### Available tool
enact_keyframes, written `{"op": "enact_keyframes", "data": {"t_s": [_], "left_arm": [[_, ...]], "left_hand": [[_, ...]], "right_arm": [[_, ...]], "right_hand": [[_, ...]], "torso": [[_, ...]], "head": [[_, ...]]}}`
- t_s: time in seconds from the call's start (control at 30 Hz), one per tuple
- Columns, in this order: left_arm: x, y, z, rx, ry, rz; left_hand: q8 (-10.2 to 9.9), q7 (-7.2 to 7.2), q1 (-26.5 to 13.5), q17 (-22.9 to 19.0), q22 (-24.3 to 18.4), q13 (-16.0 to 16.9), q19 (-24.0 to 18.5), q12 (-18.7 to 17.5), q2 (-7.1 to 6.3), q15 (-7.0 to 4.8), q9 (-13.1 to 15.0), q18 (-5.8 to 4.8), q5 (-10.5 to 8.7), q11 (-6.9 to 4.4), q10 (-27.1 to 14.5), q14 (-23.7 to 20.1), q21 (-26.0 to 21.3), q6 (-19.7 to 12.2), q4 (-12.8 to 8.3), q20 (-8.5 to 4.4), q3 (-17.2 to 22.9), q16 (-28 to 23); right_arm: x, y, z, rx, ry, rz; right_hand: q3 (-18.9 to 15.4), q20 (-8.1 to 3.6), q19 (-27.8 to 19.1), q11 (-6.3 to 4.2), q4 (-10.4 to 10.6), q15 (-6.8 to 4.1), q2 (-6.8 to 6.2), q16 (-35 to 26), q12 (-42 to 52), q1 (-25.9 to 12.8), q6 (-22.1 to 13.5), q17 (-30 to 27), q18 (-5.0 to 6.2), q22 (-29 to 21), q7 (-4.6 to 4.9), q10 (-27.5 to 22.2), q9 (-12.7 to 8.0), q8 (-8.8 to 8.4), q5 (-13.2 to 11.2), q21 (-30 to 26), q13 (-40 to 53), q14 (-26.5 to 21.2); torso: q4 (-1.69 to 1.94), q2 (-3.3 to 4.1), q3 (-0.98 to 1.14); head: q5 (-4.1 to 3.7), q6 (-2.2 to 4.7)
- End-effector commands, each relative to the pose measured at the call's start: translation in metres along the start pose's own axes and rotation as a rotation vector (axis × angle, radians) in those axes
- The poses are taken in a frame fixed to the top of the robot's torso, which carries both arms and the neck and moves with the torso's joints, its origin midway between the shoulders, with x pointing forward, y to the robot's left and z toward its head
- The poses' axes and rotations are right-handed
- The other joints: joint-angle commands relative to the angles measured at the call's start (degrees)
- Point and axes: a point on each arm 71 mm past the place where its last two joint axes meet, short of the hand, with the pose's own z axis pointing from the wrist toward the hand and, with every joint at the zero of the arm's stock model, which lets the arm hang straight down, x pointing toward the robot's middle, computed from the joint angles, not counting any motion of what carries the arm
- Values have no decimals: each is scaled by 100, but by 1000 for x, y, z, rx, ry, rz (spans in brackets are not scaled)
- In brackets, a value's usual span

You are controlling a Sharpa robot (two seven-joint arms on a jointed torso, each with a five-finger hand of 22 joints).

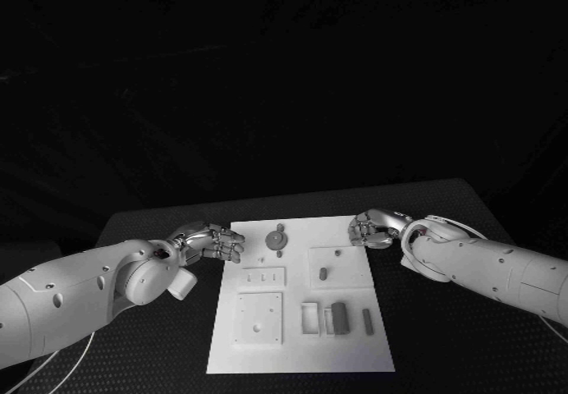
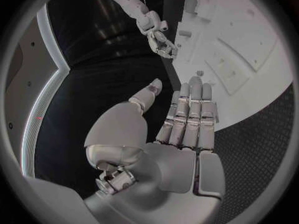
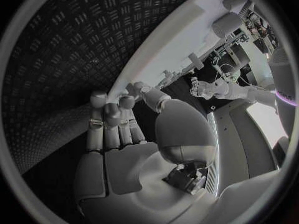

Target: Assemble the parts on the task board

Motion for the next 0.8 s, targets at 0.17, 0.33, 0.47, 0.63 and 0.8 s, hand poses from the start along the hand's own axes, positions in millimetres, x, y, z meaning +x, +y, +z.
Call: {"op": "enact_keyframes", "data": {"t_s": [0.17, 0.33, 0.47, 0.63, 0.8], "left_arm": [[2, -1, 0, 6, 17, -5], [2, -1, 0, 5, 18, -5], [1, -1, 0, 5, 17, -4], [1, -1, 0, 5, 18, -4], [1, -1, 0, 4, 18, -4]], "left_hand": [[-33, 4, -55, 6, 10, -3, 23, -31, -16, 10, -6, 71, 26, 33, -24, 13, -22, -27, 15, 0, -15, -21], [-34, 4, -56, 7, 10, -3, 23, -31, -15, 10, -6, 71, 26, 33, -24, 13, -22, -27, 15, 0, -15, -22], [-34, 4, -56, 8, 11, -3, 24, -31, -14, 10, -6, 71, 26, 33, -24, 13, -23, -27, 15, 0, -14, -23], [-35, 4, -56, 9, 11, -3, 23, -31, -14, 10, -6, 71, 26, 33, -25, 14, -23, -27, 15, 0, -14, -24], [-37, 5, -55, 10, 12, -2, 24, -32, -14, 10, -5, 72, 26, 33, -26, 14, -24, -28, 14, 0, -13, -26]], "right_arm": [[3, 1, 0, -17, 19, 1], [3, 1, 0, -15, 11, 0], [3, 1, 0, -15, 7, -1], [2, 2, 0, -16, -4, -1], [2, 3, 1, -11, -17, 18]], "right_hand": [[22, -13, 36, -156, -47, -109, 165, 27, 39, -1, 1014, 10, 86, 95, -81, -256, 103, 161, 34, 41, -35, 22], [26, -29, 49, -226, -118, -169, 320, 38, 59, 96, 1185, 14, 86, 98, -159, -210, 220, 281, 33, 60, -52, 52], [7, -35, 61, -246, -121, -186, 354, 44, 67, 108, 1219, 14, 86, 98, -180, -184, 273, 321, 32, 70, -60, 72], [-9, -47, 81, -268, -126, -205, 378, 56, 81, 121, 1245, 18, 86, 97, -202, -141, 335, 362, 34, 84, -68, 104], [-23, -66, 118, -292, -125, -227, 391, 83, 108, 116, 1275, 27, 86, 99, -226, -84, 405, 402, 35, 112, -70, 153]], "torso": [[1, 2, -1], [2, 1, -1], [2, 1, -2], [2, 1, -1], [1, 1, -1]], "head": [[-2, -6], [-5, -11], [-6, -14], [-7, -17], [-10, -16]]}}
